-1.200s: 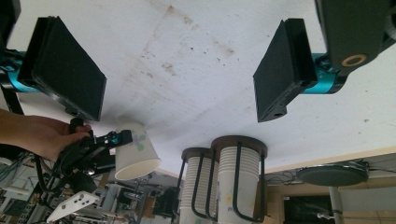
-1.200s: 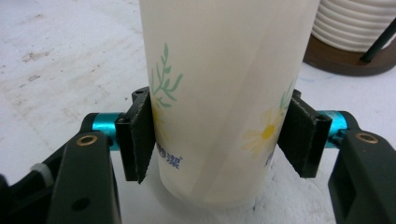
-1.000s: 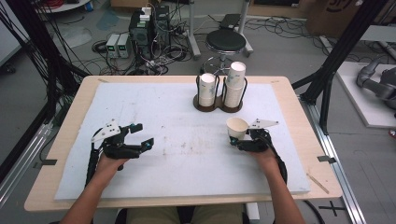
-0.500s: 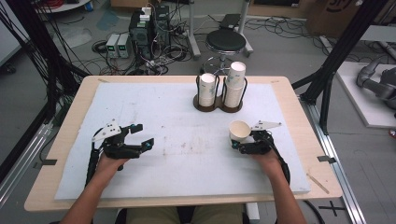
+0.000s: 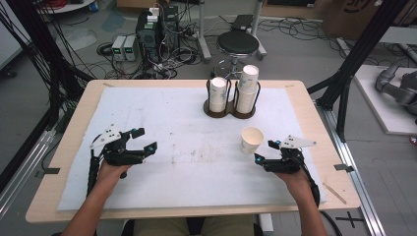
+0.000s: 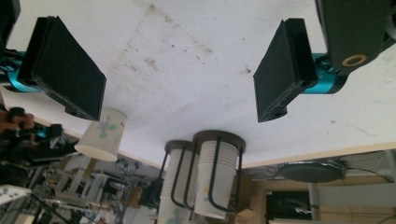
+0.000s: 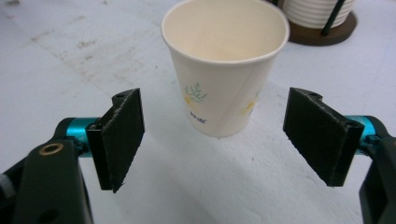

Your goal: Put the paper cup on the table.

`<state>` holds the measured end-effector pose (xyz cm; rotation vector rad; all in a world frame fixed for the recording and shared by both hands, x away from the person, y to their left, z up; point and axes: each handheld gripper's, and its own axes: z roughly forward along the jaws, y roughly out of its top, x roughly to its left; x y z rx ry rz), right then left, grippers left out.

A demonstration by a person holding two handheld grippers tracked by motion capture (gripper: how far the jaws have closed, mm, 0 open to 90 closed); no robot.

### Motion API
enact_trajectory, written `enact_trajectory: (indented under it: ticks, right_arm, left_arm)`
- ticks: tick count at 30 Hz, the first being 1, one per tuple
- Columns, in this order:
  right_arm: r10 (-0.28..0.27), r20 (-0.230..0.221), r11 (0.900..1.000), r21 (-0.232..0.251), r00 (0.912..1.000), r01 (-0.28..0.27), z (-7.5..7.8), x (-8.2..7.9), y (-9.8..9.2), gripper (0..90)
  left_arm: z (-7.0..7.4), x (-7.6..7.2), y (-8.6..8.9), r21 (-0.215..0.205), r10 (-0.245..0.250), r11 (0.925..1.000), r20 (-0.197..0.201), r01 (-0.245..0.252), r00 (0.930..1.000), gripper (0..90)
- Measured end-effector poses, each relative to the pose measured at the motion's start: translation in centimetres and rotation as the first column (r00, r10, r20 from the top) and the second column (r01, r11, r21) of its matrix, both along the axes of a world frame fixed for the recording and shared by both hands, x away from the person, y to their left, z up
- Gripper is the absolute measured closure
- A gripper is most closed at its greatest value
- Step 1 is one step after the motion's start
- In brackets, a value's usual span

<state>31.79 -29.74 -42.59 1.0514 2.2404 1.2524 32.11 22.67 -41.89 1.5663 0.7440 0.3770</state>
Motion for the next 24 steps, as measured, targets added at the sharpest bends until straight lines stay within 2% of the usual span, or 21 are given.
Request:
enact_trajectory:
  ticks: [3, 4, 5, 8, 9, 10, 13, 17, 24]
  right_arm:
    - [-0.013, 0.024, 1.000, 0.016, 0.9996, 0.013, 0.4, -0.8, -0.4, 21.3]
    - [-0.020, 0.052, 0.999, 0.036, 0.9984, 0.019, 0.6, -1.5, -0.8, 21.3]
    - [-0.023, 0.062, 0.999, 0.042, 0.9978, 0.020, 0.7, -1.7, -0.9, 21.3]
    - [-0.045, 0.092, 0.997, 0.074, 0.9947, 0.038, 1.3, -2.3, -1.1, 21.3]
    - [-0.045, 0.092, 0.997, 0.074, 0.9947, 0.038, 1.3, -2.3, -1.1, 21.3]
    - [-0.052, 0.119, 0.995, 0.089, 0.9915, 0.042, 1.7, -2.6, -1.1, 21.3]
    - [-0.055, 0.141, 0.993, 0.107, 0.9885, 0.040, 2.1, -2.9, -1.1, 21.2]
    - [-0.062, 0.146, 0.990, 0.133, 0.9873, 0.042, 2.4, -3.2, -1.0, 21.3]
    - [-0.057, 0.157, 0.991, 0.131, 0.9860, 0.036, 2.5, -3.3, -0.9, 21.3]
  left_arm:
    - [0.1, -0.1, 0.4, -0.018, 0.016, 0.9997, 0.008, -0.016, 0.9998, 16.9]
    - [0.2, -0.2, 0.7, -0.030, 0.024, 0.9993, 0.016, -0.024, 0.9996, 16.9]
    - [0.2, -0.3, 0.8, -0.038, 0.026, 0.9990, 0.018, -0.026, 0.9995, 16.9]
    - [0.2, -0.6, 1.1, -0.068, 0.015, 0.9976, 0.021, -0.013, 0.9997, 16.9]
    - [0.2, -0.6, 1.1, -0.068, 0.015, 0.9976, 0.021, -0.013, 0.9997, 16.9]
    - [0.3, -0.7, 1.3, -0.063, 0.016, 0.9979, 0.022, -0.014, 0.9996, 16.9]
    - [0.3, -0.9, 1.4, -0.065, 0.020, 0.9977, 0.027, -0.018, 0.9994, 16.9]
    - [0.2, -1.2, 1.4, -0.051, 0.016, 0.9986, 0.025, -0.015, 0.9996, 16.9]
    - [0.3, -1.4, 1.2, -0.043, 0.019, 0.9989, 0.026, -0.018, 0.9995, 16.9]
